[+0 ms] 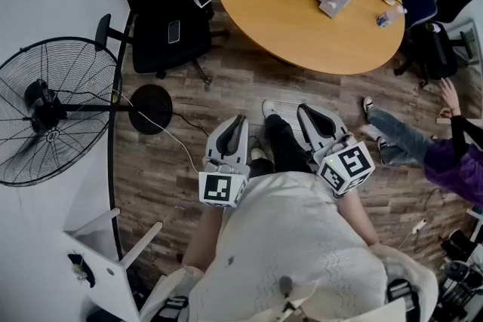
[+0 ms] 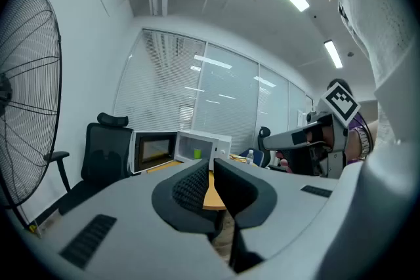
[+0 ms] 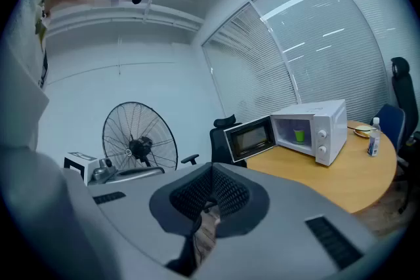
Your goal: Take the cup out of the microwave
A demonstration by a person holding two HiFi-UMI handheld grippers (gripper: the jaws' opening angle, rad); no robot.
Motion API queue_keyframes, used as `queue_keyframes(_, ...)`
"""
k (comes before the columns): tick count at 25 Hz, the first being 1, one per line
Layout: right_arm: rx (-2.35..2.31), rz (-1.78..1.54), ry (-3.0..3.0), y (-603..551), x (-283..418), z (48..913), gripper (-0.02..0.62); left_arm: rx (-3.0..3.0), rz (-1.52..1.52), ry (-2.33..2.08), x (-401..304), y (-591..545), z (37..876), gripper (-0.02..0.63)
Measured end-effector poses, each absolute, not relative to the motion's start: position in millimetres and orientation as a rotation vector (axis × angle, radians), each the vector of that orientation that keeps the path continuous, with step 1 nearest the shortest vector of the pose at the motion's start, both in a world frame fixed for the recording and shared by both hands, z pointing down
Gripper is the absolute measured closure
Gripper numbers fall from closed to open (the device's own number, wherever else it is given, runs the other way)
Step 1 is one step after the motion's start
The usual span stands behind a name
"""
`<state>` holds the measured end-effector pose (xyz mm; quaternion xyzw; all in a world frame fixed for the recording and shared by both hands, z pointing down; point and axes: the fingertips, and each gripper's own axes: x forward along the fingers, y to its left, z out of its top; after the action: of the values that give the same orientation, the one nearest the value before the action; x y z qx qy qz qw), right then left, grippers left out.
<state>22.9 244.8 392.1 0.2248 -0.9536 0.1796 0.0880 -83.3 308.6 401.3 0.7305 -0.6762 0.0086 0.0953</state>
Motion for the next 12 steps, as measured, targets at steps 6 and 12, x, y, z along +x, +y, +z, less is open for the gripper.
queue_keyframes(6,0.689,0.506,-2.863,321,45,361,0.589,2.209,0.024,-1.945,-50,381,377,0.426)
queue_keyframes(12,0.743,0.452,-2.876,328,73,351,0.589,2.234,-0.024,-1.959,-35,382,363,0.414)
